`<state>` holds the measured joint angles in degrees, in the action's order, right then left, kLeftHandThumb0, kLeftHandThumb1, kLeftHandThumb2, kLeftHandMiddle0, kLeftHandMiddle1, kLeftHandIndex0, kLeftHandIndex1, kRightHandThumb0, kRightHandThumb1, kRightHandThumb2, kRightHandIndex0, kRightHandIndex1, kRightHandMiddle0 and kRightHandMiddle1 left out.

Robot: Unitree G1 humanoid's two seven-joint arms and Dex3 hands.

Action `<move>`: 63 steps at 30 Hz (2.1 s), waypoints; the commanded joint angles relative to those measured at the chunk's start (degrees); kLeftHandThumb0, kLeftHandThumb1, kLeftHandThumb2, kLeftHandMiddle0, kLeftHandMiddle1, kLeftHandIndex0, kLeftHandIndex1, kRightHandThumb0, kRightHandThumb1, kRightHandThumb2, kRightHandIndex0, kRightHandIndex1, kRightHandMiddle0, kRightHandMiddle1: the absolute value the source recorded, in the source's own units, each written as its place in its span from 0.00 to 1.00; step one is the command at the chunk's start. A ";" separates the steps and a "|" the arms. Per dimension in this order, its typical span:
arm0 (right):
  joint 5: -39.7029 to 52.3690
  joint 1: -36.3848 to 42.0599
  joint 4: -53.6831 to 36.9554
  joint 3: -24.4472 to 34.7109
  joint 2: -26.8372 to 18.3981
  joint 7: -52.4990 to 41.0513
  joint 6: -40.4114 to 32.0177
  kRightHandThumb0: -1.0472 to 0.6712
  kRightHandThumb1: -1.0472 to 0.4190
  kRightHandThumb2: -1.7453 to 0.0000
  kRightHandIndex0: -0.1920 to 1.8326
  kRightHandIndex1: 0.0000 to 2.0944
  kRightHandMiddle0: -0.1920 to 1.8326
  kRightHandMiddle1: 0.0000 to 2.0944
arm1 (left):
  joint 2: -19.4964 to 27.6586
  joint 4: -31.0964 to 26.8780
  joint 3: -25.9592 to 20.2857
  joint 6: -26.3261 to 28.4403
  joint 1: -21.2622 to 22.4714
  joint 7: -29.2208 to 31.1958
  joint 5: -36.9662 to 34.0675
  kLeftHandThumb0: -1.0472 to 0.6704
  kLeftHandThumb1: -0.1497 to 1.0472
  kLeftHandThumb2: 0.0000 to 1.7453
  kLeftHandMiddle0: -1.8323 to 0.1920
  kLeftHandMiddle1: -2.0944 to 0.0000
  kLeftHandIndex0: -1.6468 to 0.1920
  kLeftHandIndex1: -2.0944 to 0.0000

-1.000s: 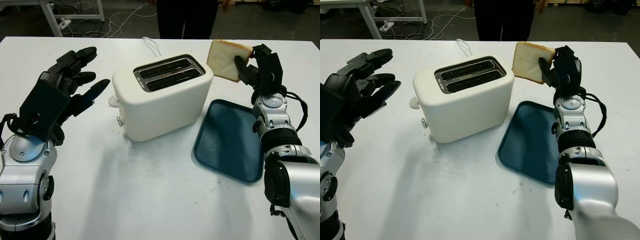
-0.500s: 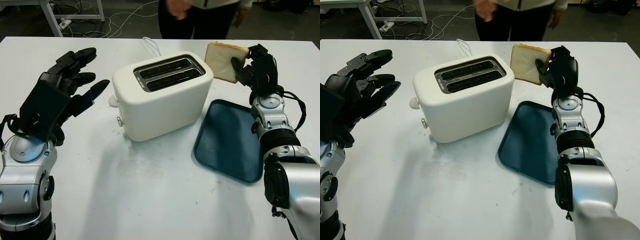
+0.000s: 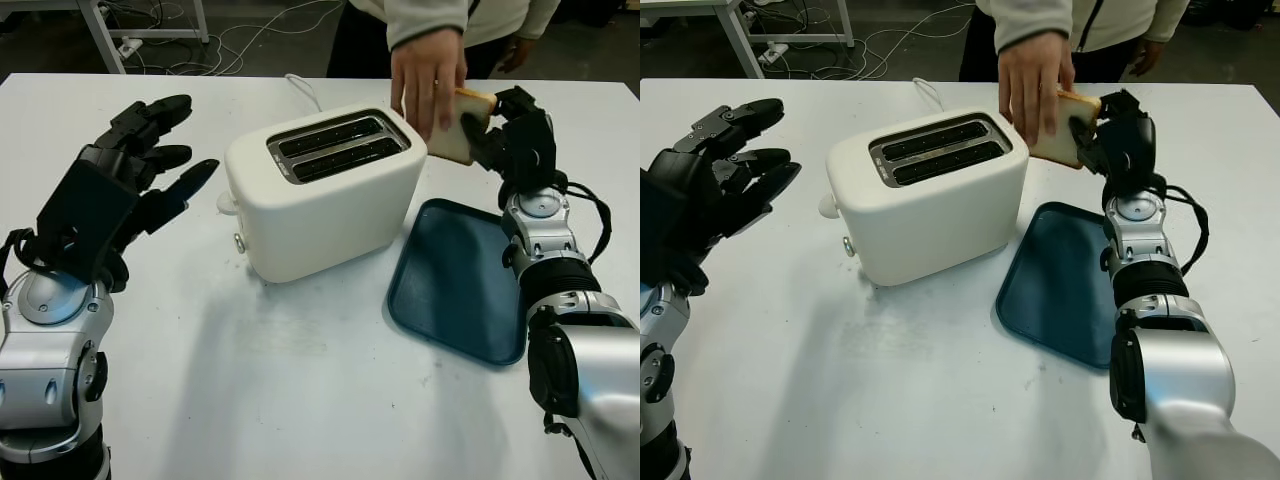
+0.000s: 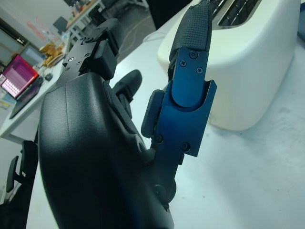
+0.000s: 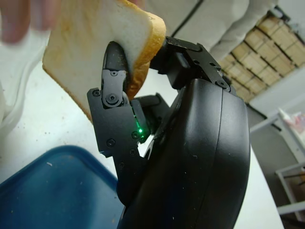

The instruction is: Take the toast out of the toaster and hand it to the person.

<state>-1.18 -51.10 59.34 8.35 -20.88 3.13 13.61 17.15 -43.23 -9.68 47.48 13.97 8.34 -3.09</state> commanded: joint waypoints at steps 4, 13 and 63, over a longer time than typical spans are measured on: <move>0.29 0.44 -0.26 0.32 0.00 -0.40 1.57 0.53 0.09 0.76 0.52 0.83 0.39 0.83 | -0.04 -0.16 0.20 -0.69 -0.26 -0.46 -0.04 0.17 0.89 0.10 0.91 0.55 0.78 0.81; 1.94 0.23 -0.95 1.49 0.30 -2.93 1.24 0.51 0.09 0.76 0.52 0.83 0.39 0.83 | 1.03 1.45 1.22 -2.58 0.30 -0.08 0.62 0.17 0.89 0.11 0.90 0.53 0.78 0.78; -2.28 51.14 -65.54 -2.11 5.63 -5.76 -4.75 0.12 0.09 0.65 0.18 0.04 0.19 0.02 | -8.80 -0.79 -0.27 -17.93 -17.06 -7.72 0.20 0.19 0.89 0.17 0.89 0.57 0.82 0.73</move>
<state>-4.45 -1.99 -3.42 6.46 -16.06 -2.21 6.36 9.72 -43.71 -10.78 32.97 -0.90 1.29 -4.05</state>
